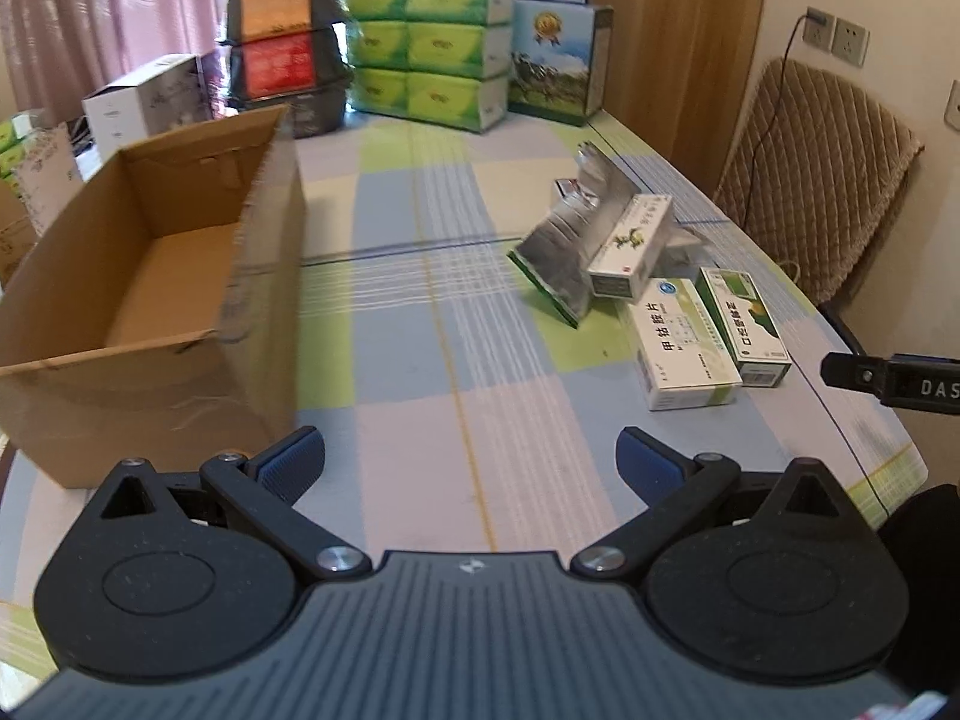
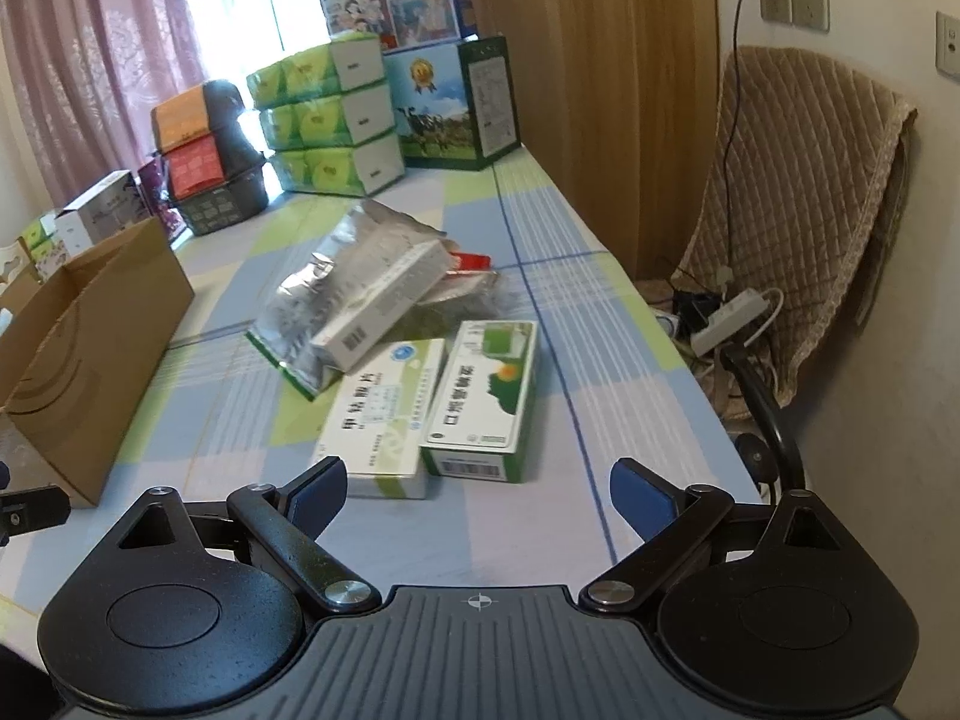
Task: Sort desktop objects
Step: 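Return both tools to the medicine boxes on the table, then grasp the white medicine box with the left tool while the right tool grasps the green-white box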
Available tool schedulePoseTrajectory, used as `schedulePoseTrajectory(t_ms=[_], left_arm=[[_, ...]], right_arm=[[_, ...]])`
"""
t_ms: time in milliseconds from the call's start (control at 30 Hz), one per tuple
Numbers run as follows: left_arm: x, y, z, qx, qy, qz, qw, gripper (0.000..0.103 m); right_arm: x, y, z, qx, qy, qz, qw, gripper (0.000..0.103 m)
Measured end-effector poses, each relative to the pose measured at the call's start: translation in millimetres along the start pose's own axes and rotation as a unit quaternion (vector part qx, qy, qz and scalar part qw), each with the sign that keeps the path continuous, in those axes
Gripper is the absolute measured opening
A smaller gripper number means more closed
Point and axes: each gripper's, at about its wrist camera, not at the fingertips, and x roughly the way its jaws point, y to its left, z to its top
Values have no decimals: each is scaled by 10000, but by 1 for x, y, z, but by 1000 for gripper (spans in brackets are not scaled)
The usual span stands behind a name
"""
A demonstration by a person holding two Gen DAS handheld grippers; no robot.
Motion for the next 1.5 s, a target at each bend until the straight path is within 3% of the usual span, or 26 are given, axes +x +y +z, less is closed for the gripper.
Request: schedulePoseTrajectory(t_ms=[567, 767, 867, 933, 1200, 1333, 1500], left_arm=[[71, -28, 22, 27, 293, -206, 9994, 102], [91, -29, 23, -66, 366, -257, 9990, 102], [98, -30, 24, -77, 380, -293, 9988, 102], [101, -32, 24, -86, 380, -347, 9986, 102], [111, -56, 26, 91, 366, -616, 9974, 102], [119, -73, 32, 5, 327, -891, 9955, 102], [134, -105, 36, 236, 307, -1036, 9939, 101]], right_arm=[[85, -3, 29, -159, 394, 41, 9991, 91], [109, -4, 32, -228, 610, -18, 9979, 72], [110, -9, 32, -151, 581, -18, 9982, 65], [109, -10, 33, -187, 603, -31, 9980, 54], [89, -27, 26, -153, 692, -187, 9973, 53], [74, -42, 20, 45, 690, -300, 9972, 53], [59, -59, 14, 339, 656, -357, 9966, 53]])
